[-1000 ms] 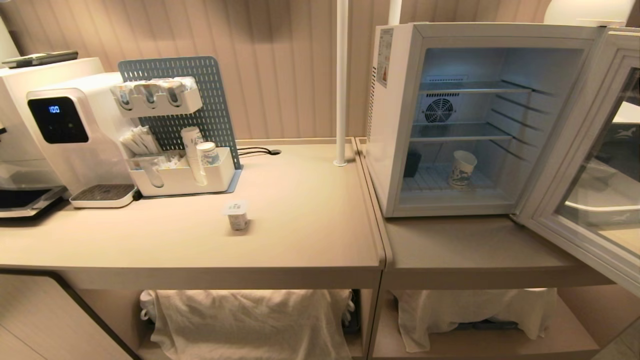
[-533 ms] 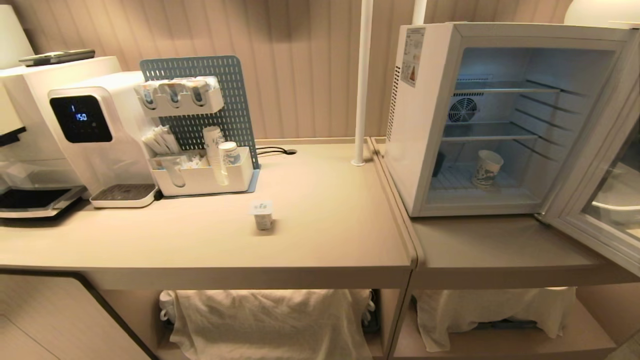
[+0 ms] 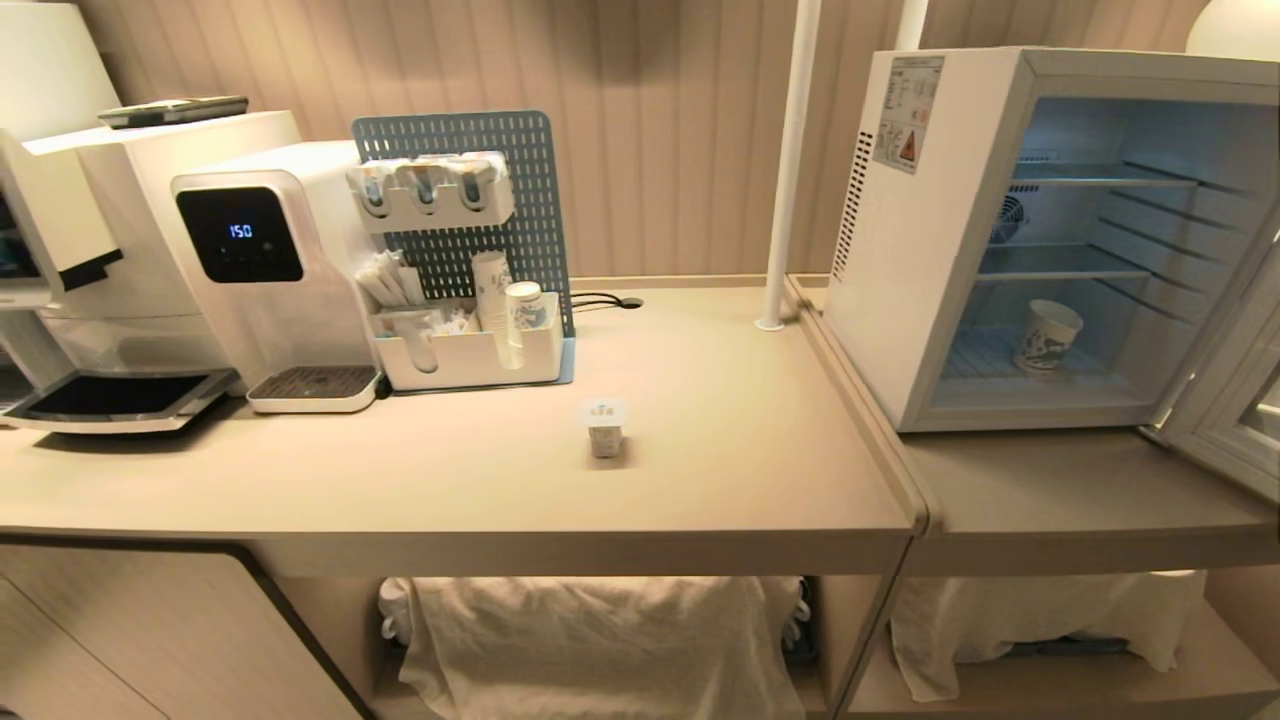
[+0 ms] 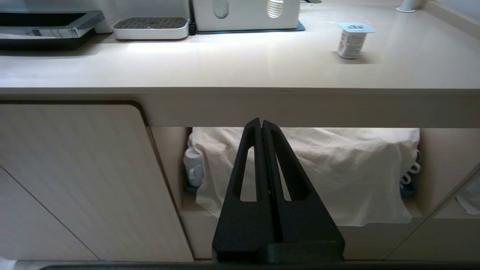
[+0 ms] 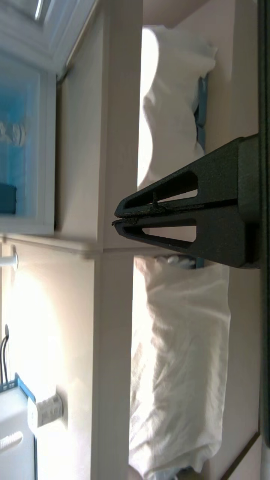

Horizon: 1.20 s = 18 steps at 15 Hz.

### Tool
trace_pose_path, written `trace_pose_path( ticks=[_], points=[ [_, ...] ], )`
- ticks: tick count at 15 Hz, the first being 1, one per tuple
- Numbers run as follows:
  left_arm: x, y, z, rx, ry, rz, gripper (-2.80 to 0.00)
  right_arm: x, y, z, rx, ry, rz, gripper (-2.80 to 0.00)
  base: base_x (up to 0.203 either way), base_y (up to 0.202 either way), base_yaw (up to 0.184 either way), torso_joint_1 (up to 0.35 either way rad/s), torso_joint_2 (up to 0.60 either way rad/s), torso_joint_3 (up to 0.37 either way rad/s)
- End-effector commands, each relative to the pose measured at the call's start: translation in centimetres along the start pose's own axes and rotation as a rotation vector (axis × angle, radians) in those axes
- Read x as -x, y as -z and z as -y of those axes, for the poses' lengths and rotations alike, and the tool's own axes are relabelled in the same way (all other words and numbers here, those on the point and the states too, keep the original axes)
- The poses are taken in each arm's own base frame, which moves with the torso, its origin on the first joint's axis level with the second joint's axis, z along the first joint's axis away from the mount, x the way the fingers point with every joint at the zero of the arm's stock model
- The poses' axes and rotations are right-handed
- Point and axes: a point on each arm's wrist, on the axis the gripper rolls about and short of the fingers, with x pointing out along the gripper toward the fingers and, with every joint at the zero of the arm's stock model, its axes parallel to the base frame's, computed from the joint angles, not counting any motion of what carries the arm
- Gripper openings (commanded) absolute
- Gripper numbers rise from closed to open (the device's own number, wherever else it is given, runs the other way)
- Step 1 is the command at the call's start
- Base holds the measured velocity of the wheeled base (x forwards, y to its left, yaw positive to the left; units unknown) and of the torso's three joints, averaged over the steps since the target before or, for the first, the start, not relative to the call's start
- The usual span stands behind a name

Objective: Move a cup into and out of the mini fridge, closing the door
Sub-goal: Put the yoghurt in the freezer

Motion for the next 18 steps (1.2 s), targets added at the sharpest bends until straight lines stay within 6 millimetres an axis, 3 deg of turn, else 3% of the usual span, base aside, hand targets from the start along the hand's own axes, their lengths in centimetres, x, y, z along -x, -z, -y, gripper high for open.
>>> trace_pose_path(
  ticks=[1, 18],
  points=[
    [-0.01, 0.01, 0.0, 0.001, 0.001, -0.001, -2.8, -0.01, -0.01, 0.0, 0.001, -0.002, -0.001, -2.8, 0.0, 0.192, -0.001, 0.003, 0.0, 0.002],
    [0.0, 0.0, 0.0, 0.001, 0.001, 0.0, -2.8, -0.01, -0.01, 0.0, 0.001, -0.002, -0.002, -2.8, 0.0, 0.194, 0.001, 0.003, 0.0, 0.004]
  ],
)
